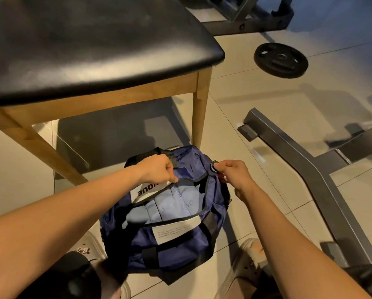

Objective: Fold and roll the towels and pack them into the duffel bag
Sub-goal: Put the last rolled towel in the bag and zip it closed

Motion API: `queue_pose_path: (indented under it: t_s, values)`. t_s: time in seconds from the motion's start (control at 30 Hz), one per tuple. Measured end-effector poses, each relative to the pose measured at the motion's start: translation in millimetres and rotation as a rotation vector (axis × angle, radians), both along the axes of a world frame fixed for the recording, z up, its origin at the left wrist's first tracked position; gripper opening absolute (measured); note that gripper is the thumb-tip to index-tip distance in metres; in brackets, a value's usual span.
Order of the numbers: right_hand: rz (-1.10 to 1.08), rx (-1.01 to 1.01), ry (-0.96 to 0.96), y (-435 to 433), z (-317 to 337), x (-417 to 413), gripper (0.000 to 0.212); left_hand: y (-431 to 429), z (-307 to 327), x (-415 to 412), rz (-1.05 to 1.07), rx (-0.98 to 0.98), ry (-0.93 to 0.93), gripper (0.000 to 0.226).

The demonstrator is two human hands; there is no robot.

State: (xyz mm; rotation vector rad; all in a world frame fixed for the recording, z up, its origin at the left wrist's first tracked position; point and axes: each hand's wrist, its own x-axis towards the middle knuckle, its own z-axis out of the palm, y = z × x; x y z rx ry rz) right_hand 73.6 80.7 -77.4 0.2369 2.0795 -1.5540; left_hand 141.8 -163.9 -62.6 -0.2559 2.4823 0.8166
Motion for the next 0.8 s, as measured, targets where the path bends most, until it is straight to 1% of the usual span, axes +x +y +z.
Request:
queue_pose_path:
  t_s: [0.1, 0.2, 0.27, 0.33, 0.5, 0.57, 0.63, 0.73, 0.8]
  values:
    - [-0.058, -0.146, -0.18, 10, 2, -4, 0.011, 34, 8, -10, 0.045, 0.157, 0.105, 0.015]
    - [-0.104, -0.27, -0.276, 14, -2, -6, 0.013, 66, 6, -17, 0.109, 0.243, 0.15, 0.013]
    - [-0.117, -0.347, -0.321, 14, -5, -6, 0.016, 79, 3, -22, 0.157, 0.258, 0.165, 0.014]
    - [-0.115, -0.382, -0.357, 14, -9, -8, 0.018, 85, 2, -28, 0.188, 0.241, 0.171, 0.013]
    - [-0.115, -0.367, -0.371, 15, -11, -10, 0.019, 82, 8, -31, 0.126, 0.227, 0.149, 0.015]
    - [-0.15, -0.355, -0.365, 15, -12, -14, 0.015, 74, 11, -25, 0.056, 0.206, 0.15, 0.016]
    - [-0.24, -0.335, -0.337, 17, -12, -21, 0.013, 57, 13, -17, 0.021, 0.16, 0.174, 0.013]
    - [-0.399, -0.247, -0.272, 21, -13, -33, 0.012, 19, 9, 4, 0.11, -0.015, 0.255, 0.005]
    - [-0.486, -0.181, -0.234, 25, -19, -39, 0.011, -9, 2, 29, 0.204, -0.131, 0.259, 0.004]
